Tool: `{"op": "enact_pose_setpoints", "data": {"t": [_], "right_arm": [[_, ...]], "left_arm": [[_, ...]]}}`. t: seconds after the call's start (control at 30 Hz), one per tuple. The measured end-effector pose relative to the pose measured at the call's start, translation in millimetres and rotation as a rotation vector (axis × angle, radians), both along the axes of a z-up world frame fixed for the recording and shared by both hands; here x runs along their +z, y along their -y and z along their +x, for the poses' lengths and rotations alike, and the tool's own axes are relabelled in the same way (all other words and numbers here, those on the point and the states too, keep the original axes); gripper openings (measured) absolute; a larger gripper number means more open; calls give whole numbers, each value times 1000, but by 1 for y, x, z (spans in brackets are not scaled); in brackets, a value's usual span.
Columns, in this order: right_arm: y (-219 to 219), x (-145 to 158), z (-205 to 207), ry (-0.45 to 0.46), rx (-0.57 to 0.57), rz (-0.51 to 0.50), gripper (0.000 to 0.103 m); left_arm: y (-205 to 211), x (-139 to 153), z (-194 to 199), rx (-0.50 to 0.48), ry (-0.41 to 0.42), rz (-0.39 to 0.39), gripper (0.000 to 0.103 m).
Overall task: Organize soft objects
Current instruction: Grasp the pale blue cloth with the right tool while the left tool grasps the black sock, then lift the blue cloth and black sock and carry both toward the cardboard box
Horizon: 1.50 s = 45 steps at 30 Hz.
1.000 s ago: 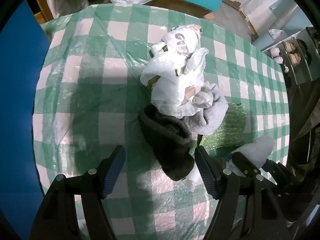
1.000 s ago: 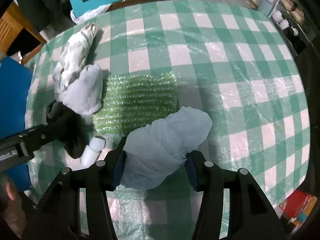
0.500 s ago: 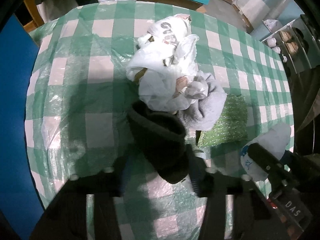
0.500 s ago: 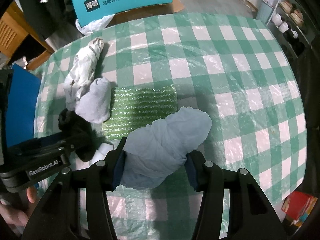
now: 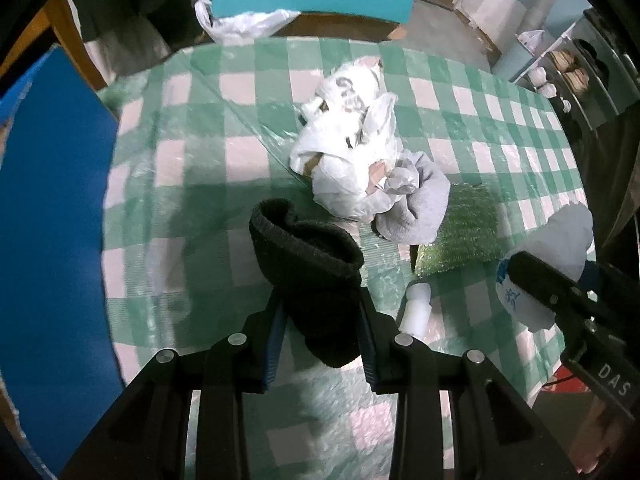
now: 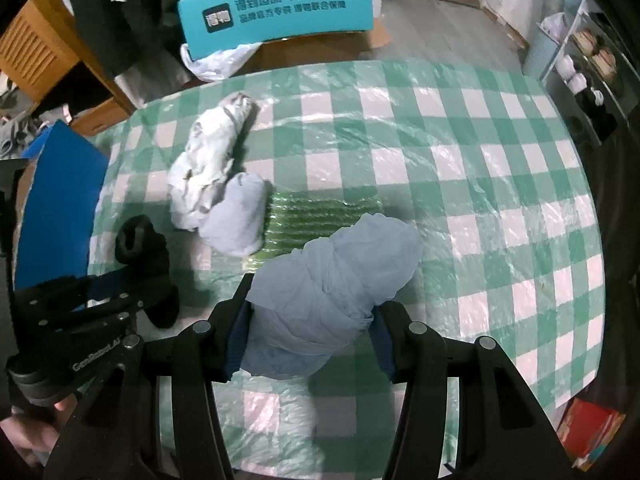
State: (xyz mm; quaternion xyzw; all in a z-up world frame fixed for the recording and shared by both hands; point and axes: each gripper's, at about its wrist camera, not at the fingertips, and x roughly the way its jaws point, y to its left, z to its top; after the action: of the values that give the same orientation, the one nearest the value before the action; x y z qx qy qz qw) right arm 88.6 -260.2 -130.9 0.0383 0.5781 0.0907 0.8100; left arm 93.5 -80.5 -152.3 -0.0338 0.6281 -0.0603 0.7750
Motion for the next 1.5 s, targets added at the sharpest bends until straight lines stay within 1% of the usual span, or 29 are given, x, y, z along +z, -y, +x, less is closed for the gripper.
{"op": "enact_pose_setpoints", "data": {"t": [0.53, 0.87, 1.5], "right_arm": [[-23, 29, -17, 58, 68, 4, 52], [-44, 54, -34, 112, 138, -1, 52], [-88, 83, -45, 174, 235, -4, 52]], "left_arm": [[-16, 47, -29, -31, 107, 70, 34], [-31, 66, -42, -24, 144, 87, 34], [-58, 91, -62, -9, 198, 103, 34]]}}
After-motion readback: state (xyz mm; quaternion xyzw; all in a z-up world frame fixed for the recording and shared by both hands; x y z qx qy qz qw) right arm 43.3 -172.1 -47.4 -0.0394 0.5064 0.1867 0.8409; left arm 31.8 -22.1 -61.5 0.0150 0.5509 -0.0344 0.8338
